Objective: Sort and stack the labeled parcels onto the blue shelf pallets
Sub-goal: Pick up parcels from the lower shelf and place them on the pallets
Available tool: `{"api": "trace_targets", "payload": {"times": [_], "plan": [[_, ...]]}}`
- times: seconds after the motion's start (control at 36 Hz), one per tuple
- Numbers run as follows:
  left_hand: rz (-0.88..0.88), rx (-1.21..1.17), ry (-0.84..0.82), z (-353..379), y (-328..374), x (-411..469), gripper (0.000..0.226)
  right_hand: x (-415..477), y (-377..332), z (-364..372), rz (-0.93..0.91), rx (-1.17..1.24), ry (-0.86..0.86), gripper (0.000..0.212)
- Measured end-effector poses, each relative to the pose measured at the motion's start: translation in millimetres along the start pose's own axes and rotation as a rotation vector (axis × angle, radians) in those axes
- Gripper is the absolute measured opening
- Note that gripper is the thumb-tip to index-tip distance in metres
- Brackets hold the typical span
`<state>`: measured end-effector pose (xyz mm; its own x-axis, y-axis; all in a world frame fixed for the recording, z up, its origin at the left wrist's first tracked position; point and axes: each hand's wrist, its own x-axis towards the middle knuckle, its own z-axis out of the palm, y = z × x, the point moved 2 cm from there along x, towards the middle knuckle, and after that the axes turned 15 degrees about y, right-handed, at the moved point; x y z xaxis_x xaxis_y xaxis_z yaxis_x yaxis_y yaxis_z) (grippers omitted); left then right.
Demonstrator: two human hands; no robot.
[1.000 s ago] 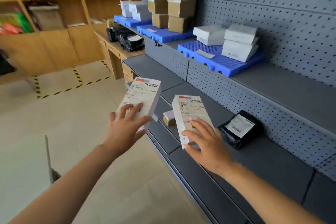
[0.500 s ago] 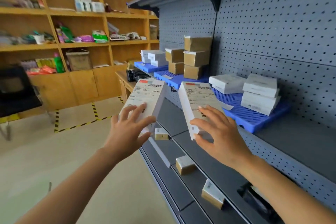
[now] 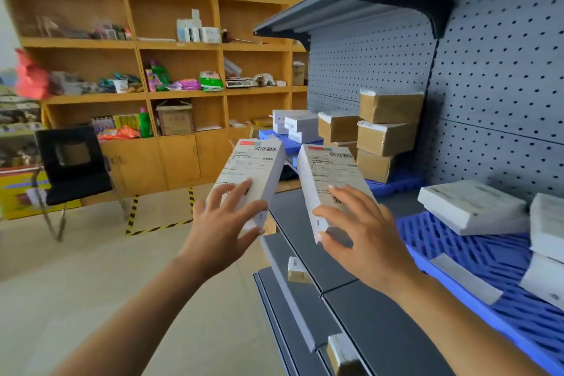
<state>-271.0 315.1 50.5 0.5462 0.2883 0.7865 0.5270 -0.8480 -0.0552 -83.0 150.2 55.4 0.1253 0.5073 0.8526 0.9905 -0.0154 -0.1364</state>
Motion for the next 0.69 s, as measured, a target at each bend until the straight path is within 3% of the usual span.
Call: {"api": "trace_targets", "payload": {"times": [0.39, 0.69], "plan": [[0.025, -0.019, -0.012, 94.6, -148.4, 56.4, 0.05, 91.8, 19.6, 149.0, 0.01, -0.065, -0.035, 0.036], [0.129, -0.084, 0.006, 165.1, -269.3, 135.4, 0.05, 175.1, 28.0, 252.2, 0.054, -0.168, 0.126, 0.029]]}}
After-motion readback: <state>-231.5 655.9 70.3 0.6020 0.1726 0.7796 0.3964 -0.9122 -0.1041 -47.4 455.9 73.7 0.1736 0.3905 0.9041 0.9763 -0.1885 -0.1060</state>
